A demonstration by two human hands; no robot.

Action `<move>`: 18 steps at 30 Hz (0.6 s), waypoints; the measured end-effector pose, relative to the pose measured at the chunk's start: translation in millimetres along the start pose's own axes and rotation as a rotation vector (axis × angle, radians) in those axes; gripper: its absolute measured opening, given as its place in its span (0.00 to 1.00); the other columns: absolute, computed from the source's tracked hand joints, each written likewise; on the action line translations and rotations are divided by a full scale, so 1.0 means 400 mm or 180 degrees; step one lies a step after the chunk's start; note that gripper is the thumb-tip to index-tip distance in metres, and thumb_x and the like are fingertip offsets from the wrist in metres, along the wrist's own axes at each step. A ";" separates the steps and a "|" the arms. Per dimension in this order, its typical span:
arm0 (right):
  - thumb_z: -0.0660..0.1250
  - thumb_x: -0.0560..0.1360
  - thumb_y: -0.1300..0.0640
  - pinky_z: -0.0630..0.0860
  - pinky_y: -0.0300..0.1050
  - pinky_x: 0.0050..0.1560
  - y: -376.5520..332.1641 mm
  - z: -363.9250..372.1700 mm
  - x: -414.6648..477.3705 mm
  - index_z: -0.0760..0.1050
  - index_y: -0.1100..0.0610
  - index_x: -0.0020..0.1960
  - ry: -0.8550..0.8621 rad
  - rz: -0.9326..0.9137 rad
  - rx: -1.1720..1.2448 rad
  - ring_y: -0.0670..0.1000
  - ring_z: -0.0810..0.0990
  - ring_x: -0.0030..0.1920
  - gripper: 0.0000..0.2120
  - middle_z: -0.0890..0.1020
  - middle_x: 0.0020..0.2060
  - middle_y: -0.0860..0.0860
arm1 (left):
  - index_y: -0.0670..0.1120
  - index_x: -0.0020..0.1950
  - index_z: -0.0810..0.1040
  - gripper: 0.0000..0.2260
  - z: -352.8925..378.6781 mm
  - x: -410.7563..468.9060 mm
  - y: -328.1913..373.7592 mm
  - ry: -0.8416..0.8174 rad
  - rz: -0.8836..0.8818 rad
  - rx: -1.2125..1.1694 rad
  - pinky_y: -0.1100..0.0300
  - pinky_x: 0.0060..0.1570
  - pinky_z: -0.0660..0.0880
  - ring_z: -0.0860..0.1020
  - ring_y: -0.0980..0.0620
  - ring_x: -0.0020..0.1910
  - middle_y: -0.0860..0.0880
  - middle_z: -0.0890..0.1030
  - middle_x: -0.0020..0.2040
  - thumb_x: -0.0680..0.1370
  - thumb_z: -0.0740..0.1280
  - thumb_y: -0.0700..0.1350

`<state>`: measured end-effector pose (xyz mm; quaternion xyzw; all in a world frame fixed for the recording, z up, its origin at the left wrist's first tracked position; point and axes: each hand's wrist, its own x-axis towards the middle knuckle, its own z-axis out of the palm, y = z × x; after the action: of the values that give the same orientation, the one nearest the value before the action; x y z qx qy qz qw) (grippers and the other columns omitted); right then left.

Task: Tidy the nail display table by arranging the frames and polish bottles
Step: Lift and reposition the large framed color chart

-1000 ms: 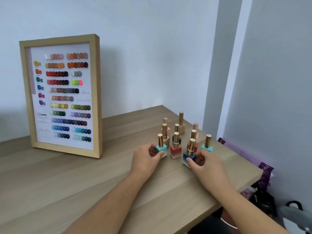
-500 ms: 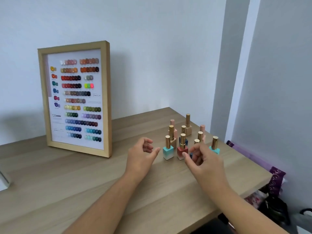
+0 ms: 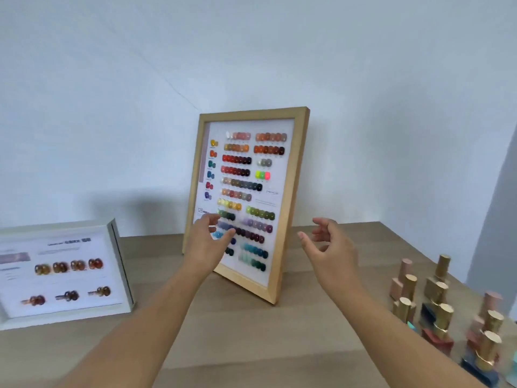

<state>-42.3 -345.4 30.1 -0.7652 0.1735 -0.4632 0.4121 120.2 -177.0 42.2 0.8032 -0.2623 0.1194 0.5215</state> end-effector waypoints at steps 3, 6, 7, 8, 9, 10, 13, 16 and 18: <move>0.69 0.70 0.44 0.73 0.33 0.43 0.014 0.080 0.056 0.70 0.47 0.62 -0.0031 0.0118 0.0084 0.41 0.76 0.49 0.22 0.77 0.47 0.41 | 0.47 0.68 0.67 0.24 -0.013 0.104 -0.064 0.0242 -0.0219 -0.0067 0.58 0.55 0.69 0.72 0.51 0.61 0.49 0.73 0.64 0.74 0.69 0.50; 0.68 0.70 0.43 0.73 0.29 0.32 0.028 0.141 0.073 0.71 0.41 0.56 -0.0070 0.0012 0.0170 0.36 0.78 0.44 0.15 0.79 0.44 0.39 | 0.47 0.70 0.64 0.25 -0.012 0.193 -0.118 0.0388 -0.0394 -0.0138 0.55 0.59 0.68 0.70 0.52 0.61 0.47 0.70 0.67 0.76 0.66 0.51; 0.68 0.70 0.43 0.74 0.27 0.31 0.030 0.153 0.068 0.70 0.37 0.51 -0.0049 -0.0023 0.0237 0.34 0.77 0.44 0.11 0.79 0.43 0.39 | 0.47 0.72 0.62 0.27 -0.011 0.218 -0.133 0.0422 -0.0565 -0.0195 0.52 0.62 0.68 0.69 0.50 0.65 0.46 0.68 0.69 0.76 0.66 0.52; 0.68 0.70 0.43 0.73 0.25 0.32 0.032 0.165 0.064 0.69 0.36 0.48 -0.0042 -0.0047 0.0301 0.33 0.76 0.44 0.10 0.79 0.42 0.39 | 0.46 0.73 0.60 0.28 -0.011 0.241 -0.149 0.0462 -0.0751 -0.0274 0.51 0.64 0.66 0.67 0.47 0.67 0.45 0.66 0.72 0.76 0.65 0.53; 0.67 0.70 0.42 0.73 0.24 0.33 0.035 0.175 0.057 0.68 0.35 0.46 -0.0035 -0.0052 0.0360 0.33 0.76 0.45 0.09 0.79 0.41 0.39 | 0.47 0.74 0.59 0.29 -0.010 0.261 -0.165 0.0500 -0.0921 -0.0372 0.50 0.65 0.66 0.66 0.45 0.69 0.45 0.64 0.73 0.76 0.64 0.54; 0.66 0.69 0.41 0.73 0.24 0.33 0.040 0.183 0.052 0.69 0.35 0.46 -0.0006 -0.0053 0.0410 0.33 0.77 0.45 0.08 0.79 0.41 0.39 | 0.47 0.74 0.58 0.29 -0.008 0.279 -0.179 0.0526 -0.1065 -0.0471 0.50 0.65 0.65 0.66 0.44 0.69 0.45 0.63 0.73 0.77 0.63 0.55; 0.65 0.67 0.38 0.75 0.27 0.34 0.053 0.197 0.043 0.70 0.36 0.46 0.0117 -0.0082 0.0541 0.35 0.78 0.44 0.09 0.81 0.40 0.40 | 0.48 0.73 0.60 0.26 -0.005 0.318 -0.214 0.0435 -0.1333 -0.0722 0.52 0.62 0.67 0.68 0.45 0.67 0.47 0.67 0.71 0.78 0.60 0.56; 0.66 0.67 0.40 0.77 0.32 0.34 0.067 0.206 0.045 0.71 0.37 0.47 0.0181 -0.0101 0.0562 0.37 0.79 0.43 0.10 0.82 0.40 0.42 | 0.48 0.68 0.69 0.19 0.007 0.335 -0.235 0.0260 -0.1320 -0.0927 0.55 0.54 0.69 0.72 0.48 0.59 0.49 0.73 0.63 0.79 0.57 0.55; 0.66 0.67 0.41 0.77 0.32 0.35 0.075 0.208 0.047 0.72 0.39 0.49 0.0192 -0.0096 0.0610 0.38 0.80 0.43 0.12 0.82 0.41 0.43 | 0.47 0.63 0.73 0.16 0.015 0.336 -0.240 0.0294 -0.1205 -0.0965 0.55 0.50 0.70 0.73 0.49 0.55 0.48 0.76 0.59 0.80 0.57 0.52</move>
<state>41.4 -336.4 -2.4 -0.7105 0.1292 -0.5067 0.4709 284.4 -191.6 27.8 0.7442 -0.0979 0.0154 0.6605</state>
